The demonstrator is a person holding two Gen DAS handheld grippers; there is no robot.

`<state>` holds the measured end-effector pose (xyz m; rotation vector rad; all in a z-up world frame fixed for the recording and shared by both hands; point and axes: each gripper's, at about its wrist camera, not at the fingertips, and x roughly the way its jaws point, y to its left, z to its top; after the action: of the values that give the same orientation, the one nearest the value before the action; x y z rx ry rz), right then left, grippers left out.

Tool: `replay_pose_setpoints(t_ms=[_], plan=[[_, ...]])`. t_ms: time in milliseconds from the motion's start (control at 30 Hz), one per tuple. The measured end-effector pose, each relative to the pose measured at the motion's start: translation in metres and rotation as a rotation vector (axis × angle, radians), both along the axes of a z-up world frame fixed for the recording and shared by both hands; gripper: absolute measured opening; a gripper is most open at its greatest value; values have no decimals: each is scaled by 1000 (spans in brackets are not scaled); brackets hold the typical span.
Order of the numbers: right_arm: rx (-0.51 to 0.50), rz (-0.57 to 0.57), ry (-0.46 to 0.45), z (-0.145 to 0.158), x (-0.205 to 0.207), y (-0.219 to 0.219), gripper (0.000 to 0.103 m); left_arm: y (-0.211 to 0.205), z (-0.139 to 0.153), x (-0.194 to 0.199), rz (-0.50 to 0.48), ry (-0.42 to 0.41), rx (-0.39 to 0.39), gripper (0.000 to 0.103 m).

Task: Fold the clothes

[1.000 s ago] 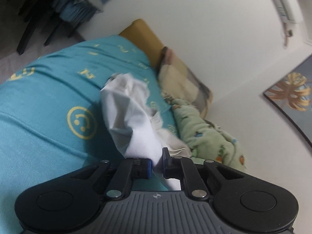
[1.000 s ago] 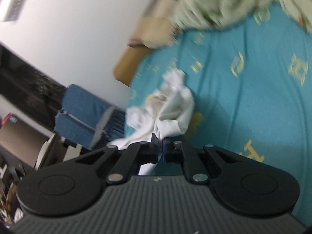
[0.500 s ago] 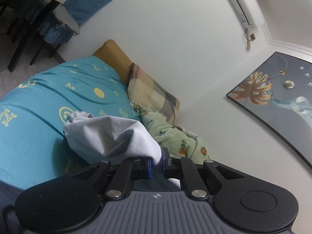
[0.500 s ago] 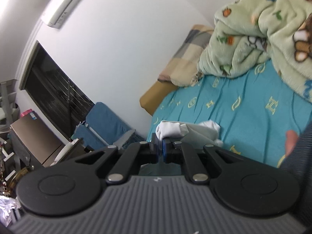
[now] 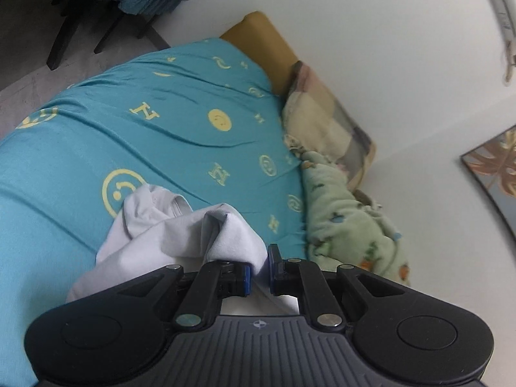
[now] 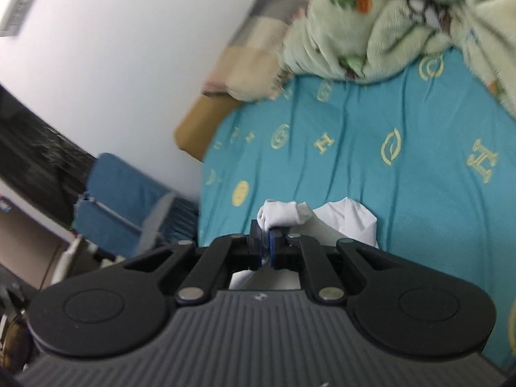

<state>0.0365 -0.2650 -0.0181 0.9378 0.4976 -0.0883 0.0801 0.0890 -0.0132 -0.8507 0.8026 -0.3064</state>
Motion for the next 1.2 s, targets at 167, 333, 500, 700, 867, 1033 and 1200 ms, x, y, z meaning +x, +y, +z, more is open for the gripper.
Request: replay_pose_setpoints(t_ms=[167,333,500,700,867,1033,1200], plan=[[15,58,-67,-52,32,-10,8,-2,-34,28,-30,-28,24,11],[23,47,-19,-66,45,-15,8,-9,-56,50,-76,-88,79,12],[24,35,4,-67,55,-17,11,-24,-55,53,-130,-138,136,42],[117,213,-57,-64,59,-1,88,-30,-45,41,-159,-173,165,75],[-117,216,-32,-59,69,13,83,-41,-57,50,-165,-148,280,75],[-400,247,75,-81,95,27,47,-56,-86,68,-191,-110,455,72],[-588,313,170,-107,112,46,47,-62,-99,66,-228,-122,558,70]])
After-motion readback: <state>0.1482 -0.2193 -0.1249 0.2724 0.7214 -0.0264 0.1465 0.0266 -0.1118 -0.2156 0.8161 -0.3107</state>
